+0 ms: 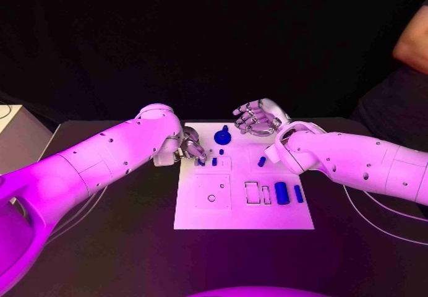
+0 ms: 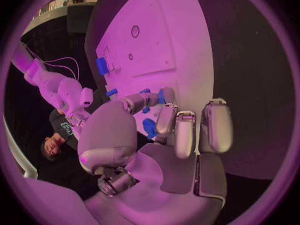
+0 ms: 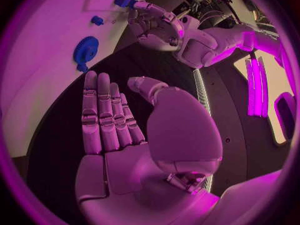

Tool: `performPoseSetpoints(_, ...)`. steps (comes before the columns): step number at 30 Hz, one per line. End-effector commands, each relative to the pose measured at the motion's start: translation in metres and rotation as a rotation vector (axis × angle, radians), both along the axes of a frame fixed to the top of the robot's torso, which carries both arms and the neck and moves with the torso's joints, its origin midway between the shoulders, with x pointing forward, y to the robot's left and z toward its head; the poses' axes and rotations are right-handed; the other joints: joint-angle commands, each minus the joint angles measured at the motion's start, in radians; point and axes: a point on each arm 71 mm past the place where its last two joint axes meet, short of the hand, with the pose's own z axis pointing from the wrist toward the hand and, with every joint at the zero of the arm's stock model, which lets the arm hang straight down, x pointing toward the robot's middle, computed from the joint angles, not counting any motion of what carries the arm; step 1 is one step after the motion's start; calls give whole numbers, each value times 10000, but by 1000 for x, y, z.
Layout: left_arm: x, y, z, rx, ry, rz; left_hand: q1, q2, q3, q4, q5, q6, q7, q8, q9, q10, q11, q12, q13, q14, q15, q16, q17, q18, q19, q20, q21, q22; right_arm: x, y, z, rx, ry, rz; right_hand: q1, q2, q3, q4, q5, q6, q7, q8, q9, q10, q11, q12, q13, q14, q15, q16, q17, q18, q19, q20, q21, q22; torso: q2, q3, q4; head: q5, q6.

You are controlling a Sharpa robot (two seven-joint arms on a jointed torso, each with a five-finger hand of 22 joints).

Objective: Assemble the parts on the task board

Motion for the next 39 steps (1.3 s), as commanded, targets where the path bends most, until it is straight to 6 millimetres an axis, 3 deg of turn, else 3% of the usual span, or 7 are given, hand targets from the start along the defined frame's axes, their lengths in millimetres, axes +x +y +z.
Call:
performPoseSetpoints(1, 0, 6, -6, 479, 60, 80, 316, 222, 740, -796, 35, 256, -308, 22, 32, 26, -51, 41, 5, 1020, -67, 37, 2633, -167, 74, 6, 41, 884, 0, 2, 1, -48, -43, 173, 13, 53, -6, -27, 34, -5, 140, 50, -8, 68, 23, -5, -9, 70, -8, -64, -13, 12, 73, 2, -28, -10, 2, 4, -3, 3, 4)
performPoseSetpoints(39, -4, 1, -6, 180, 300, 36, 335, 223, 747, -801, 47, 275, -315, 11, 53, 43, -60, 46, 28, 1020, -77, 37, 2633, -169, 84, -3, 50, 893, 0, 3, 0, -46, -44, 212, 12, 59, -14, -46, 39, -11, 143, 49, -15, 66, 25, -3, -48, 75, -5, -89, -13, 12, 71, 4, -30, -33, -1, 7, -1, 45, -6)
